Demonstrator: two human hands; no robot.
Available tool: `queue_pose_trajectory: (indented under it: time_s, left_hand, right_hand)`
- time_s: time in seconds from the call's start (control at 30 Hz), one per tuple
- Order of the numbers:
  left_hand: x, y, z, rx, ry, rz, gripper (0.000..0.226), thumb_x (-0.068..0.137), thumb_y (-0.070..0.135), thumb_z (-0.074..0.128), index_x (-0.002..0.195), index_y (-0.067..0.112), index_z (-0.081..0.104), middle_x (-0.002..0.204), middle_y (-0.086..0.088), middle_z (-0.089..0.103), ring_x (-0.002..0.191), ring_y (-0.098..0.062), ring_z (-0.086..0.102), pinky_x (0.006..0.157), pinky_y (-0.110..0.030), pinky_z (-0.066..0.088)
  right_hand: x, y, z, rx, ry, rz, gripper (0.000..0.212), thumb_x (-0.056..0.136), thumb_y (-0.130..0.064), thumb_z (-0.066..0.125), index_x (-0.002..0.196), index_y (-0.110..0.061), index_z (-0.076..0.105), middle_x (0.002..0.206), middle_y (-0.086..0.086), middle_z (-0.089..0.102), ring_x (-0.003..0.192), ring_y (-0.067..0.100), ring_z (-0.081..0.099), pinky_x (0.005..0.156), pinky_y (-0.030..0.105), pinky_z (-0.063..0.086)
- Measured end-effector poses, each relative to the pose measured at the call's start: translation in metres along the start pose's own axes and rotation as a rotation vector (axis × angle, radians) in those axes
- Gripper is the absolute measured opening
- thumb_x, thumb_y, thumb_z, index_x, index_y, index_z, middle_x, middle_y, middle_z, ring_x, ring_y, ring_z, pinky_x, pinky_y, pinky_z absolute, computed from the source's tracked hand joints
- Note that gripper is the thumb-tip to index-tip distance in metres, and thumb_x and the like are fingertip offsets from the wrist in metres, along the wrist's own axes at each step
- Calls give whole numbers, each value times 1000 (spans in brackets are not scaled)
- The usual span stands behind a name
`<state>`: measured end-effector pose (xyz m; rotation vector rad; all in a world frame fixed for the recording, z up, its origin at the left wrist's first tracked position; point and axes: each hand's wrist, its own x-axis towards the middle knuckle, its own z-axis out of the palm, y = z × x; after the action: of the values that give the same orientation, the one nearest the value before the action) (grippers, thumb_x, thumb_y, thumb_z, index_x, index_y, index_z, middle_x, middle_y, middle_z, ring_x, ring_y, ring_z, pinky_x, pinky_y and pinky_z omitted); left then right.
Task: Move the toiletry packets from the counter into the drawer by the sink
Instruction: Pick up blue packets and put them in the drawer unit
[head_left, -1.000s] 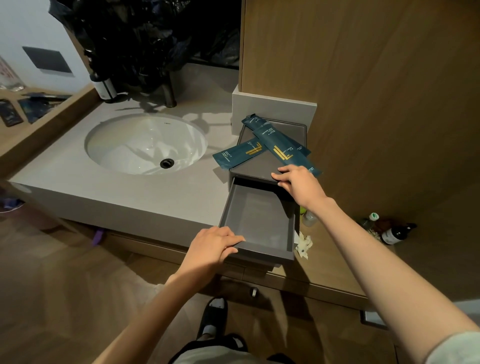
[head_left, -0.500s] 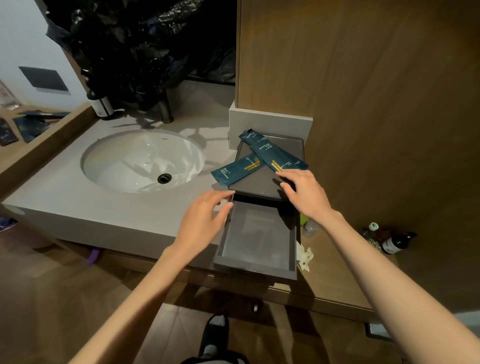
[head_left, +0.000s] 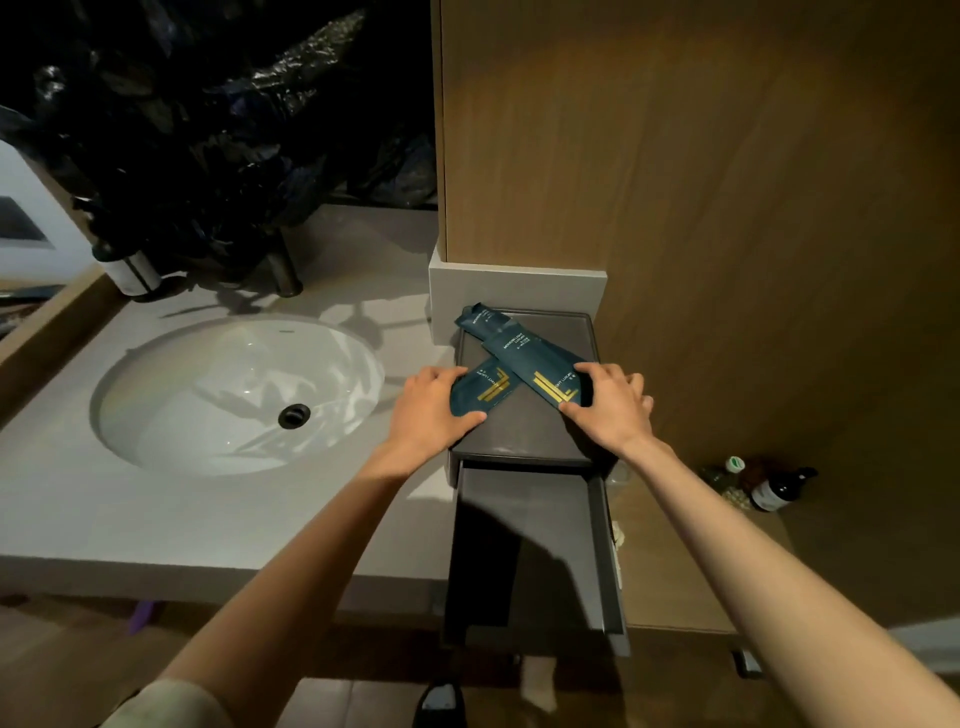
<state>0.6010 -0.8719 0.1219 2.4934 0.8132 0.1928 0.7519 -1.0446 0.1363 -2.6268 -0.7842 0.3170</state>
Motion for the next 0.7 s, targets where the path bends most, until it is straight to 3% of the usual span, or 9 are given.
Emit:
queue_pose_trajectory:
  time_s: [0.13, 0.27, 0.37, 0.57, 0.7]
  left_hand:
    - [2, -3, 0, -82, -45, -8, 69, 76, 42, 73, 137, 25, 45, 122, -8, 54, 111, -24, 56, 90, -32, 45]
    - [2, -8, -5, -134, -54, -41, 75, 72, 40, 78, 137, 25, 44, 122, -7, 59, 108, -24, 59, 88, -34, 49]
    - [-3, -13, -11, -229, -31, -104, 77, 71, 34, 81, 138, 22, 44, 114, -6, 65, 98, -21, 61, 83, -30, 48]
    - [-26, -27, -23, -529, -27, -218, 62, 72, 22, 82, 127, 24, 55, 107, -11, 69, 84, -17, 65, 71, -27, 54]
    - [-43, -20, -33, -585, -28, -234, 48, 76, 19, 78, 121, 20, 61, 110, -10, 67, 94, -16, 61, 75, -24, 52]
  right_hand:
    - [7, -1, -2, 80, -4, 8, 63, 80, -29, 73, 137, -26, 45, 137, 9, 45, 126, 32, 39, 102, 47, 36]
    - [7, -2, -5, 193, 0, -38, 68, 75, -18, 78, 136, -18, 47, 130, 11, 52, 122, 26, 50, 101, 36, 41]
    - [5, -4, -6, 224, -19, -44, 65, 77, -17, 77, 136, -17, 47, 130, 10, 58, 122, 25, 52, 100, 36, 43]
    - [-1, 0, -10, 323, 3, -13, 27, 85, -18, 68, 112, -21, 66, 109, 4, 67, 104, 22, 59, 92, 36, 45]
    - [-13, 10, -12, 345, 14, 15, 18, 83, -19, 70, 101, -23, 69, 89, -3, 65, 88, 19, 59, 85, 35, 47]
